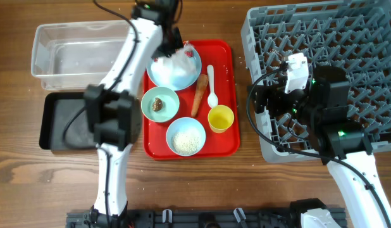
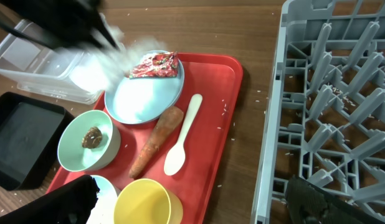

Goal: Sort waste into correct bins and load items into the dishwasher rack
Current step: 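Carry the tissue to the clear bin and release it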

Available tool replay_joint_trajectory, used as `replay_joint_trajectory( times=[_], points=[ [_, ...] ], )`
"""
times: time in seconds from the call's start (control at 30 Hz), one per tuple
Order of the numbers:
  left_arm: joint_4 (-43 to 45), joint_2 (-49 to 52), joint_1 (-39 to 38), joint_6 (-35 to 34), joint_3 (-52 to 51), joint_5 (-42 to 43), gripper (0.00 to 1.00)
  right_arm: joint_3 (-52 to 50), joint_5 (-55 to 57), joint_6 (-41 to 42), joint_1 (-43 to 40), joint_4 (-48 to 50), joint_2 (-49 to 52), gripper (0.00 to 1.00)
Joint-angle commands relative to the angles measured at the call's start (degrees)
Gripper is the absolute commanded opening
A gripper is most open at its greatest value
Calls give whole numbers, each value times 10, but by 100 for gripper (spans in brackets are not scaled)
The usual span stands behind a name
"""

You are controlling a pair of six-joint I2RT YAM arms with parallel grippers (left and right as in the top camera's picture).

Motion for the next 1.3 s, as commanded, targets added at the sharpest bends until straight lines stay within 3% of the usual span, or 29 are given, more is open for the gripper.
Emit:
replay_joint_trajectory(
  times=[0.0, 0.23, 0.43, 0.5, 0.57, 0.6, 0.67, 1.07, 1.27],
  points=[
    [-13, -91, 44, 44, 22, -2, 4, 11, -5, 8, -1, 0, 2, 100],
    [-15, -85, 174, 107, 21, -18, 4, 11, -5, 8, -1, 0, 2, 100],
    [24, -16, 237, 152, 21, -17, 4, 11, -5, 8, -1, 0, 2, 100],
    [39, 14, 246, 162, 21, -18, 11, 11, -5, 8, -1, 0, 2, 100],
    [46, 34, 252, 162, 21, -18, 49, 11, -5, 7, -1, 0, 2, 100],
    [45, 37, 254, 161, 21, -17, 74, 11, -5, 7, -1, 0, 2, 100],
    [47, 38, 255, 162, 21, -18, 100, 11, -5, 7, -1, 0, 3, 100],
    [53, -51, 216, 162, 23, 0, 99, 11, 2, 6, -1, 3, 3, 100],
    [64, -52, 114, 282, 22, 43, 100, 11, 2, 7, -1, 3, 3, 100]
  ],
)
